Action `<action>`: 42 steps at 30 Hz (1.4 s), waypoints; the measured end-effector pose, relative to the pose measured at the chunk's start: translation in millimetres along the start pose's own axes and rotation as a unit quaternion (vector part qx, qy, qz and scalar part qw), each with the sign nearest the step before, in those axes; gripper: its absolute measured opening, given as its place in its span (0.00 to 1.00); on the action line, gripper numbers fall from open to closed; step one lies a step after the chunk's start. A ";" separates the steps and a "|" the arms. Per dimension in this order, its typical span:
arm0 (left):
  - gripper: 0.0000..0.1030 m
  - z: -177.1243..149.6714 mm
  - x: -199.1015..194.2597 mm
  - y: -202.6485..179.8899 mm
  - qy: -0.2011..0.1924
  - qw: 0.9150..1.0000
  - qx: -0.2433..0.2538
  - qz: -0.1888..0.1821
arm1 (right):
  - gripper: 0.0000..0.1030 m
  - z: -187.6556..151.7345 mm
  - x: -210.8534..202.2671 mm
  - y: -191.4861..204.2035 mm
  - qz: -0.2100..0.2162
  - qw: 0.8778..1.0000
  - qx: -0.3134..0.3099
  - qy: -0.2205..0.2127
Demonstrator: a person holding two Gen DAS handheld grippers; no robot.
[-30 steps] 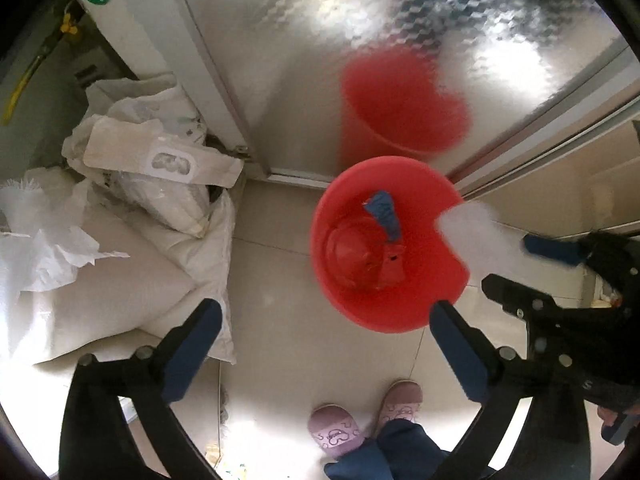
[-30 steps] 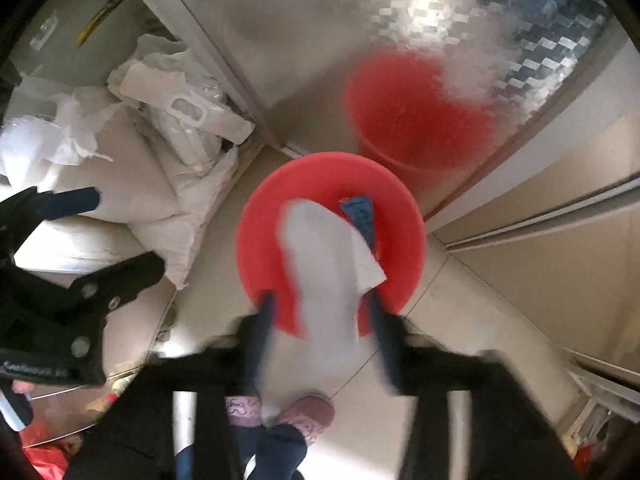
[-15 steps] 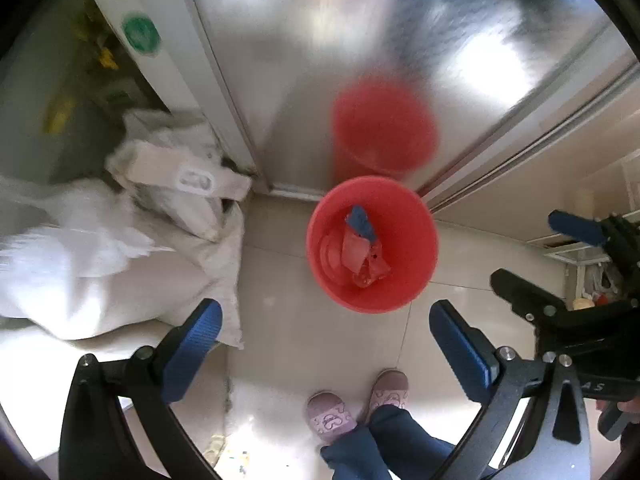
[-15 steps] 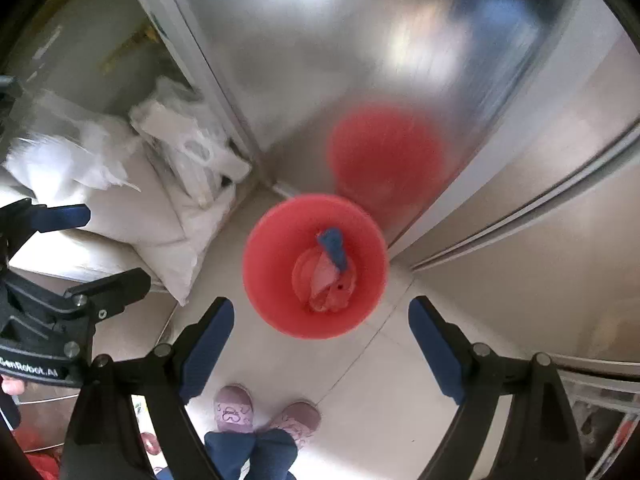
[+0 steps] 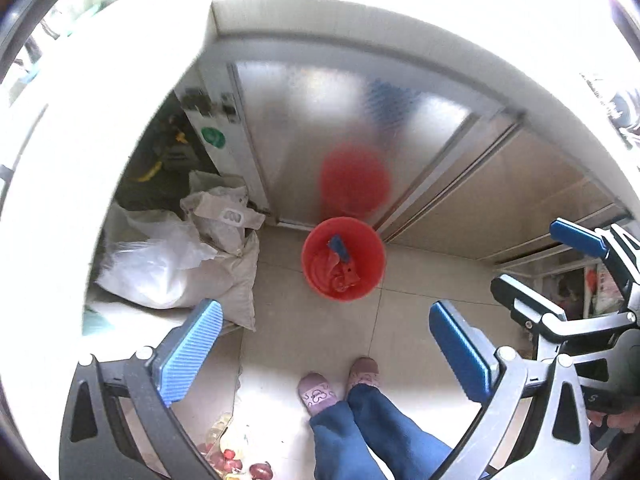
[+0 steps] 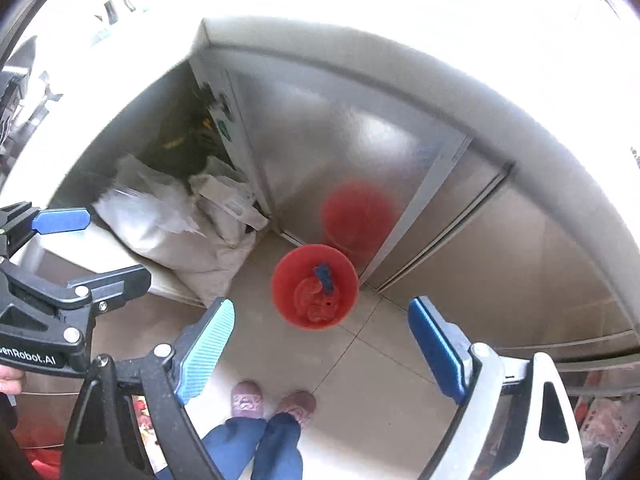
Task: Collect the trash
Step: 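Raise both tools back up to the counter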
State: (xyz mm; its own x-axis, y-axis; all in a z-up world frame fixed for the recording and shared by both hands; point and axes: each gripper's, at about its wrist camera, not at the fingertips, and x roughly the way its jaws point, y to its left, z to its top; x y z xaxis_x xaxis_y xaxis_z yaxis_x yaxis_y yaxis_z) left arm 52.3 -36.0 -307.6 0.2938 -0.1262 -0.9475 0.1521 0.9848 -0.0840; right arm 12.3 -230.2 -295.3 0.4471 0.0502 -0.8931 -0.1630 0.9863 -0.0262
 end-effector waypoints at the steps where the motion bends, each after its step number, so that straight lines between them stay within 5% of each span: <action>1: 1.00 0.2 -13.1 -1.6 -0.005 1.000 0.001 0.002 | 0.86 2.0 -11.9 0.9 0.000 1.000 0.002 0.000; 9: 1.00 -0.2 -87.2 -2.5 -0.026 0.999 -0.020 0.009 | 0.86 18.6 -73.5 8.1 0.038 0.999 -0.007 0.003; 22: 1.00 39.4 -128.0 21.0 -0.047 0.998 -0.040 0.003 | 0.86 63.0 -101.5 14.4 0.047 0.998 -0.004 -0.038; 42: 1.00 209.1 -59.2 139.5 -0.007 0.996 -0.089 -0.016 | 0.86 245.3 -23.5 17.0 0.034 0.998 0.055 -0.018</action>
State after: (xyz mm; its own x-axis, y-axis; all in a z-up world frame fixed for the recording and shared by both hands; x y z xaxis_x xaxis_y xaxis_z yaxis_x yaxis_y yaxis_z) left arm 253.4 83.8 -198.7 0.3056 -0.1591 -0.9388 -0.0082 0.9855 -0.1697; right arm 214.8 -176.1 -164.6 0.4691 0.1214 -0.8747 -0.0975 0.9916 0.0853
